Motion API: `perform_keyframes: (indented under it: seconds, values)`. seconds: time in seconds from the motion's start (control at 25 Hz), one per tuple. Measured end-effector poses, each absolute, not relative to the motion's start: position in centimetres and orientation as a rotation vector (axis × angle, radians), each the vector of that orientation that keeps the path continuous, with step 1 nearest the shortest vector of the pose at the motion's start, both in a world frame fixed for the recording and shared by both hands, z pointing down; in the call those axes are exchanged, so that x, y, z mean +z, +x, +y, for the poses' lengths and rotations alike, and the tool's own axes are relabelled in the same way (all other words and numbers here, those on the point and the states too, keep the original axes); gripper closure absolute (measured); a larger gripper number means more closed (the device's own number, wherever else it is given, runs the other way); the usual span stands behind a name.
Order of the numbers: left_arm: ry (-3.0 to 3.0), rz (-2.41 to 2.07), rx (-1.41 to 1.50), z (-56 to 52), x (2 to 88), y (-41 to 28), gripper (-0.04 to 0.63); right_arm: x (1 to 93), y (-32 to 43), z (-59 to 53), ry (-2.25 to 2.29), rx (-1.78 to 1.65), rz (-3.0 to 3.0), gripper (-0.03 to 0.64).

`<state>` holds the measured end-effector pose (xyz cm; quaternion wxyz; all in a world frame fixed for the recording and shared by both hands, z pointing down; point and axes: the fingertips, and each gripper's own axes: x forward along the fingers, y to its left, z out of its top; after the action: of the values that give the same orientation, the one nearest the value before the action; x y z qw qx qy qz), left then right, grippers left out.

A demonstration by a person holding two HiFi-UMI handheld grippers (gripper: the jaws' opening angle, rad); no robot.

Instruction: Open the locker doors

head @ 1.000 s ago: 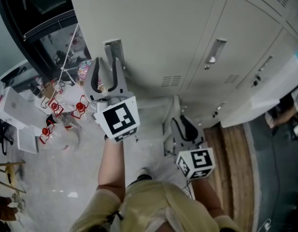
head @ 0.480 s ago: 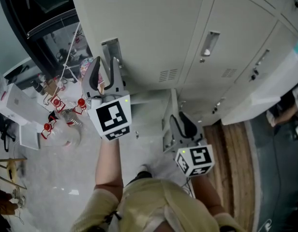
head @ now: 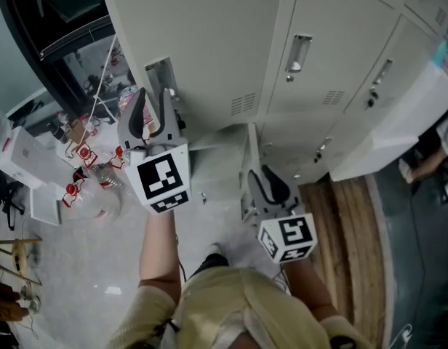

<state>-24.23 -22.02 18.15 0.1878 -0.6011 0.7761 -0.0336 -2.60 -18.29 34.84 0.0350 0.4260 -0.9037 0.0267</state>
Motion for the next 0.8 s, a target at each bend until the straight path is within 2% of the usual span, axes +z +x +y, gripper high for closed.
perform_keyframes:
  seconds: [0.8]
  values:
    - [-1.776,2.005,-0.007,-14.6,17.9,-15.1,0.486,34.7,-0.8,-12.7,1.222,0.049,-2.831,0.509]
